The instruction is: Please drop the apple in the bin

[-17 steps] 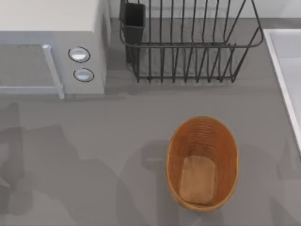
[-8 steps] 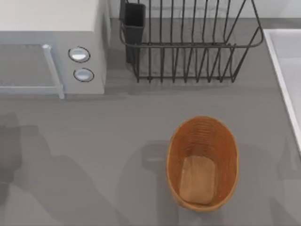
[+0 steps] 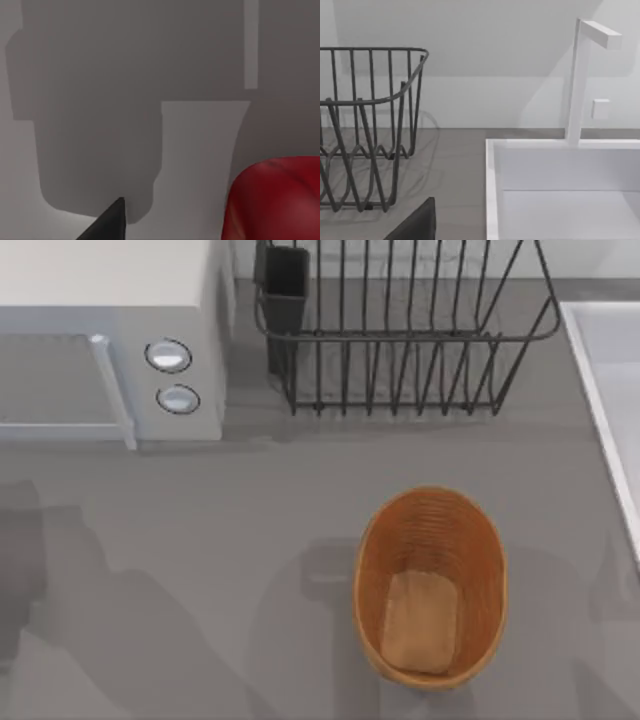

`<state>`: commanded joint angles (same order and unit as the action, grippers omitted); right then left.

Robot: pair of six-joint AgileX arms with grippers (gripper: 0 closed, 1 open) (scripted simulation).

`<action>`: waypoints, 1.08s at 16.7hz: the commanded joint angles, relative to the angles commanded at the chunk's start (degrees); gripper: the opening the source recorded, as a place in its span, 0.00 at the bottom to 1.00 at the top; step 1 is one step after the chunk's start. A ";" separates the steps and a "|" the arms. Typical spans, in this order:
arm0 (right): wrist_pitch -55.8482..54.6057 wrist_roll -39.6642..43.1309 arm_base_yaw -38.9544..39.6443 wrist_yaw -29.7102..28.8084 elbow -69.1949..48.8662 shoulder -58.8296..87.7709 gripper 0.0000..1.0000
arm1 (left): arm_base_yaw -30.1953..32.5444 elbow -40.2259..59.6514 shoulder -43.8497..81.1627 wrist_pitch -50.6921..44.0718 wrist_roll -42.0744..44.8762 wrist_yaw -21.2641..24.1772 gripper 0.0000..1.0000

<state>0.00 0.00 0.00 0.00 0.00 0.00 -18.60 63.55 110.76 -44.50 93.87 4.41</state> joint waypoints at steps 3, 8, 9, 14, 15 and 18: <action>0.00 0.00 0.00 0.00 0.00 0.00 1.00 | 0.00 0.00 0.00 0.00 0.00 0.00 0.47; 0.00 0.00 0.00 0.00 0.00 0.00 1.00 | 0.00 0.00 0.00 0.00 0.00 0.00 0.10; 0.00 0.00 0.00 0.00 0.00 0.00 1.00 | 0.00 0.00 0.00 0.00 0.00 0.00 0.02; 0.00 0.00 0.00 0.00 0.00 0.00 1.00 | 0.00 0.00 0.00 0.00 0.00 0.00 0.00; 0.00 0.00 0.00 0.00 0.00 0.00 1.00 | 0.00 0.00 0.00 0.00 0.00 0.00 0.00; 0.00 0.00 0.00 0.00 0.00 0.00 1.00 | -0.15 0.43 -0.65 0.30 0.24 -0.14 0.00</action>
<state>0.00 0.00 0.00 0.00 0.00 0.00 -18.75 63.98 110.11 -44.20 94.11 4.27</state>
